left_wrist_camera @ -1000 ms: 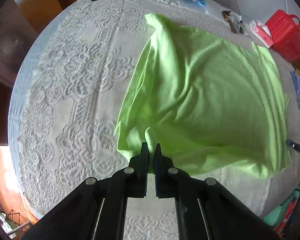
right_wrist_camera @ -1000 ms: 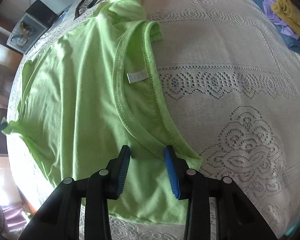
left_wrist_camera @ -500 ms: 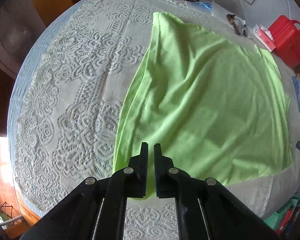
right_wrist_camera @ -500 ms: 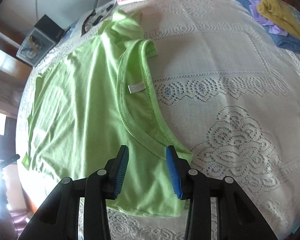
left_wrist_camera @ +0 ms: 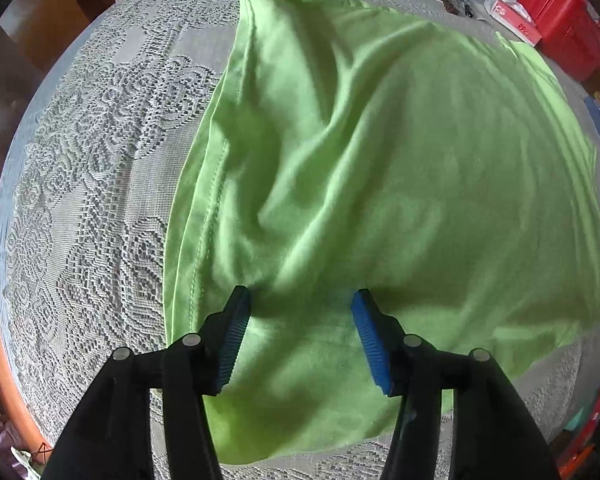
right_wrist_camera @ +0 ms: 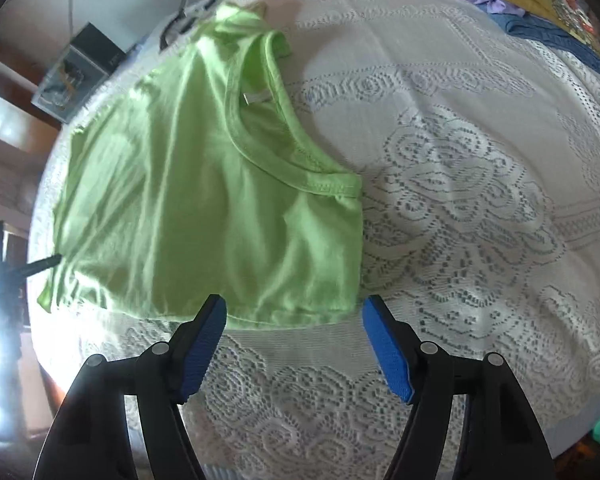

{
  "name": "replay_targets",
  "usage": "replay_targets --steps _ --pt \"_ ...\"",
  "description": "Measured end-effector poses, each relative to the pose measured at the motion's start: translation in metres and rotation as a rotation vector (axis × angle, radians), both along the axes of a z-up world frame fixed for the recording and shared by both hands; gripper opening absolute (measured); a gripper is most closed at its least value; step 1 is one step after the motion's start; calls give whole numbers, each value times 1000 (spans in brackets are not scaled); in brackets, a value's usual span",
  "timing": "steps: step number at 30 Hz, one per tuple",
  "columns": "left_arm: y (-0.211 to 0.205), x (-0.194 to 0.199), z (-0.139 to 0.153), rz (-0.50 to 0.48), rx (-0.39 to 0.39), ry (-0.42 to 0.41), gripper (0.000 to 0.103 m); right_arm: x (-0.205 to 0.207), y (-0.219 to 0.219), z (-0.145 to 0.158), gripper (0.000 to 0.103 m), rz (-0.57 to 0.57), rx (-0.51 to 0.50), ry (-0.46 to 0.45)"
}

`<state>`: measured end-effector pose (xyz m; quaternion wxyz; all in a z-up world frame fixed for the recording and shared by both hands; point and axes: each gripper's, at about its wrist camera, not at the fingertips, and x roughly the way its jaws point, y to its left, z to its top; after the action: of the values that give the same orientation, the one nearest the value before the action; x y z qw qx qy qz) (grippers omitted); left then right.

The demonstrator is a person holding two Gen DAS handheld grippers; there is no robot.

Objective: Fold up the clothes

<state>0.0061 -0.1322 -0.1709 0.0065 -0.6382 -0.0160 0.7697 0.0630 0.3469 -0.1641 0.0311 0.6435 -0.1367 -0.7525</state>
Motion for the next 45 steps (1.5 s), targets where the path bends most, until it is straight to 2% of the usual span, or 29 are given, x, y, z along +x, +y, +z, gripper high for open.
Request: replay_targets --steps 1,3,4,6,8,9,11,12,14,16,17,21,23,24,26,27,28,29,31,33,35,37,39,41,42,43,45 --pt "-2 1 1 -1 8 1 53 -7 -12 -1 6 45 17 -40" --pt "-6 2 3 -1 24 2 53 -28 -24 14 7 84 -50 -49" --pt "-7 2 4 -1 30 2 53 -43 -26 28 7 75 -87 -23" --pt "-9 2 5 -1 38 1 53 -83 -17 65 11 -21 -181 106" --pt "-8 2 6 -7 48 -2 58 -116 -3 101 33 -135 -251 258" --pt "-8 2 6 -13 55 -4 63 -127 -2 116 49 -156 -208 300" --pt "-4 2 6 -32 50 -6 69 -135 -8 130 51 -131 -117 308" --pt "-3 2 7 -35 47 -4 70 -133 -10 131 51 -115 -108 295" --pt "-2 3 8 -41 40 0 72 -121 -20 119 51 -86 -101 238" --pt "-3 4 9 -38 62 7 77 -106 -27 96 43 -66 -86 169" --pt "-4 4 9 -37 66 10 78 -99 -30 83 43 -67 -82 139" --pt "-5 5 12 -37 67 15 79 -80 -23 49 43 -110 -67 92" --pt "-6 6 14 -39 69 18 79 -82 -20 39 48 -125 -36 87" --pt "-7 6 15 -39 70 20 79 -84 -18 35 53 -131 -24 88" --pt "-8 7 16 -39 71 24 79 -89 -21 23 53 -118 -29 77" --pt "-8 8 17 -41 64 23 79 -92 -25 16 45 -96 -35 55" --pt "-8 9 17 -40 49 17 79 -92 -31 10 15 -64 -5 20" --pt "-9 12 18 -42 33 8 79 -89 -38 9 4 -29 41 -7" --pt "-15 21 19 -48 10 -8 79 -67 -38 26 4 -1 60 2" --pt "-24 35 19 -58 -4 -21 79 -35 -23 52 1 -28 64 33" --pt "-31 51 21 -70 -9 -19 79 1 0 67 1 -73 108 16" --pt "-33 63 25 -66 -20 -26 79 31 22 68 1 -123 157 -24" --pt "-42 71 34 -29 34 -3 79 52 41 65 2 -172 156 -23" --pt "-54 77 46 39 75 42 79 55 46 69 6 -192 83 61" --pt "-60 81 49 73 75 60 79 50 42 70 20 -184 43 110" --pt "-65 85 52 107 75 76 79 41 35 72 39 -163 13 150" --pt "-69 94 53 135 59 81 79 17 17 67 60 -106 -5 183"
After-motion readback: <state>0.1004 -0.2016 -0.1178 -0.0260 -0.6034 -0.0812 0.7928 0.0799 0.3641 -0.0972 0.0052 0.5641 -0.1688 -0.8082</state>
